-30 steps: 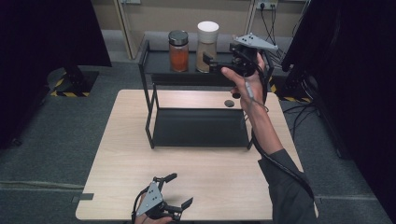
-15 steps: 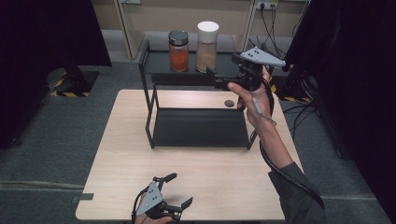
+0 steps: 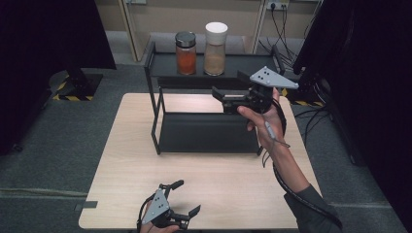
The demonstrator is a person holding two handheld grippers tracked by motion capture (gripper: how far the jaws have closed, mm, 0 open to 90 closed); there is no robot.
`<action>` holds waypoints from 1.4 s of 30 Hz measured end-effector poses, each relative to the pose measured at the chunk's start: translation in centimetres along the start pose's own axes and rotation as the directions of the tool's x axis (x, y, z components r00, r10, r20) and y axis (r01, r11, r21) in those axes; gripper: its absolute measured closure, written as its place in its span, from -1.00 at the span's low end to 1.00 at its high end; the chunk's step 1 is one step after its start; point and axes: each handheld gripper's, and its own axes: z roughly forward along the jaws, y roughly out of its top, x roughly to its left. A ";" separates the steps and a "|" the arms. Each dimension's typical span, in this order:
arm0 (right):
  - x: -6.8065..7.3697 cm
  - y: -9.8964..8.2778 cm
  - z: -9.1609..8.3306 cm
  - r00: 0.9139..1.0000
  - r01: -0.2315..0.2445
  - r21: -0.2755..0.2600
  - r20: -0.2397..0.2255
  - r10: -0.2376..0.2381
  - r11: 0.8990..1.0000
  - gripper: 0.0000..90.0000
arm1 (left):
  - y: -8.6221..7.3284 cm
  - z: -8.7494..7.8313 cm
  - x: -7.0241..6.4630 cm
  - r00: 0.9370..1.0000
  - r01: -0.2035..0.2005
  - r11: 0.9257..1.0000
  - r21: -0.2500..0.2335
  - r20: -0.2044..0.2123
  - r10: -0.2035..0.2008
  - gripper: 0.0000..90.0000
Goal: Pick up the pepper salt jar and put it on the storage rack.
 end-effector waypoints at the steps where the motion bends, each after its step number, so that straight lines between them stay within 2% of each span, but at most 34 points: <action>1: 0.1 -0.1 -0.1 1.000 0.002 -0.001 -0.003 -0.002 1.000 -0.99 | 0.0 0.0 0.0 1.000 0.000 1.000 0.001 0.000 0.000 -0.94; 13: 1.3 -2.4 -1.7 0.998 0.027 -0.012 -0.054 -0.027 1.000 -0.99 | 0.0 0.0 0.0 1.000 0.001 1.000 -0.002 -0.002 -0.001 -0.94; 24: 1.6 -4.7 -3.2 0.996 0.009 -0.020 -0.091 -0.011 1.000 -0.99 | -0.1 0.0 0.0 1.000 0.002 1.000 -0.002 -0.005 -0.002 -0.94; 38: 2.6 -7.5 -4.4 0.993 0.045 -0.014 -0.106 -0.046 0.999 -0.99 | 0.0 -0.1 0.0 1.000 -0.003 1.000 -0.003 -0.009 0.003 -0.94; 42: 2.8 -8.3 -4.9 0.993 0.042 -0.016 -0.112 -0.044 0.999 -0.99 | 0.0 -0.1 0.0 1.000 -0.001 1.000 -0.004 -0.009 0.001 -0.94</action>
